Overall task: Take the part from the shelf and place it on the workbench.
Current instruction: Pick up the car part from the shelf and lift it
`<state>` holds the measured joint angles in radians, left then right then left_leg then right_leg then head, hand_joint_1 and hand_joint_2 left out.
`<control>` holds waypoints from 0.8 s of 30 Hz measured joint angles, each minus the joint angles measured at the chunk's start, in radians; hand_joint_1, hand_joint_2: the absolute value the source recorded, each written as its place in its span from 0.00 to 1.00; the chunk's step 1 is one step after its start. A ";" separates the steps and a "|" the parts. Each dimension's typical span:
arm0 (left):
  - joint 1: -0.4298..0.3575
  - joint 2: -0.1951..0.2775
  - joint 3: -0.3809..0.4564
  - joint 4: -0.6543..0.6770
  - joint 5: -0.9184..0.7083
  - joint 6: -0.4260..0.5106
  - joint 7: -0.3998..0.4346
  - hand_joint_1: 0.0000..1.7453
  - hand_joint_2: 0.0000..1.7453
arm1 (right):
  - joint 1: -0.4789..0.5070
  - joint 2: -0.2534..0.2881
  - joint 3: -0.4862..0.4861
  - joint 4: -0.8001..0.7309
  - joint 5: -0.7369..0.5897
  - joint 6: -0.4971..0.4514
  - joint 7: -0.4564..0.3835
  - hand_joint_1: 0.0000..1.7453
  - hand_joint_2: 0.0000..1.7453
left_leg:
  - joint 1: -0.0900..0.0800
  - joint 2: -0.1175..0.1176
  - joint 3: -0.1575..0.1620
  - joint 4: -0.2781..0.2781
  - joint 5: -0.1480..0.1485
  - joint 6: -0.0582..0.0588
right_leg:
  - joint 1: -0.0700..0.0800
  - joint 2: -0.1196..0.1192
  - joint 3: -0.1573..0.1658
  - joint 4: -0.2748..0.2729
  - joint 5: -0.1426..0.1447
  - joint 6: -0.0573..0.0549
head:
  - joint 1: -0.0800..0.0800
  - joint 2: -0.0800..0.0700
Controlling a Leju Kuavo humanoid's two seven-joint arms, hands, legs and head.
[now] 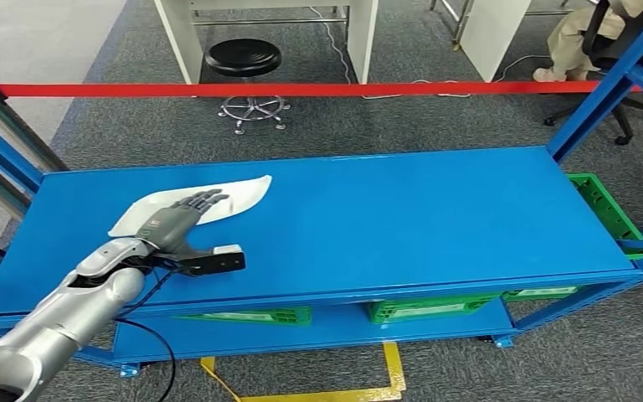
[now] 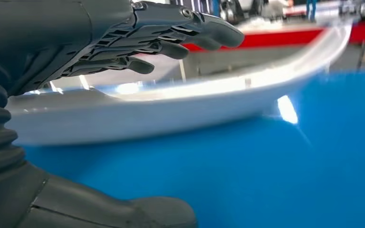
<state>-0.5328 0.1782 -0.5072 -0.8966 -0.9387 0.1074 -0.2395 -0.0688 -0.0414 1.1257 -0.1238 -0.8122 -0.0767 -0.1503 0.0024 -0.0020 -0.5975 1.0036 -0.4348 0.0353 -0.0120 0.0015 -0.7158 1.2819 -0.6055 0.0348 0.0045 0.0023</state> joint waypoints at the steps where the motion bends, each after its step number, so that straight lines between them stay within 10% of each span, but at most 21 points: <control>1: -0.002 0.002 -0.006 0.011 -0.009 -0.001 0.013 0.00 1.00 | 0.001 0.000 0.002 0.000 -0.003 0.000 0.000 0.00 0.00 | 0.000 0.000 0.000 0.000 0.000 0.000 | 0.000 0.000 -0.012 0.022 0.002 0.001 | 0.000 0.000; 5: -0.027 0.007 -0.017 0.063 -0.070 0.043 0.082 0.00 1.00 | -0.002 0.000 0.009 0.000 -0.016 -0.001 0.004 0.00 0.00 | -0.001 -0.003 0.006 0.005 -0.006 -0.009 | -0.001 -0.001 0.096 -0.195 0.114 -0.004 | 0.001 0.000; 7: -0.040 0.008 -0.016 0.093 -0.098 0.072 0.128 0.00 1.00 | -0.004 0.000 0.012 0.000 -0.023 -0.002 0.006 0.00 0.00 | -0.005 -0.003 0.006 0.009 -0.008 -0.019 | 0.001 0.001 0.133 -0.262 0.126 -0.012 | 0.000 0.000; 11: -0.054 0.007 -0.003 0.143 -0.136 0.099 0.200 0.00 1.00 | -0.002 0.001 0.021 0.000 -0.035 -0.003 0.009 0.00 0.00 | -0.003 -0.002 0.001 0.030 -0.026 -0.038 | -0.001 0.001 0.141 -0.267 0.129 -0.034 | -0.002 0.000; 16: -0.060 0.006 0.024 0.198 -0.184 0.131 0.255 0.02 1.00 | 0.000 0.001 0.026 0.000 -0.048 -0.005 0.011 0.00 0.00 | 0.000 -0.001 -0.110 0.293 -0.143 -0.052 | -0.001 0.000 0.143 -0.268 0.130 -0.046 | -0.006 0.000; 20: -0.062 -0.003 0.056 0.216 -0.224 0.168 0.310 0.98 1.00 | 0.000 0.006 0.031 0.000 -0.058 -0.007 0.013 0.00 0.00 | -0.006 0.000 -0.012 0.095 -0.037 -0.025 | 0.003 0.001 0.148 -0.268 0.130 -0.045 | -0.005 0.000; 24: -0.060 -0.015 0.080 0.222 -0.237 0.176 0.324 1.00 1.00 | -0.001 0.013 0.034 0.000 -0.063 -0.008 0.014 0.00 0.00 | -0.016 0.003 0.026 0.000 -0.015 -0.010 | 0.003 -0.003 0.143 -0.271 0.133 -0.027 | -0.005 0.000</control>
<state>-0.5930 0.1635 -0.4275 -0.6748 -1.1758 0.2837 0.0849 -0.0702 -0.0280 1.1602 -0.1236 -0.8747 -0.0852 -0.1361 -0.0135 0.0015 -0.5715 1.0032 -0.4497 0.0251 -0.0092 -0.0011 -0.5730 1.0112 -0.4720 0.0080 -0.0005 0.0023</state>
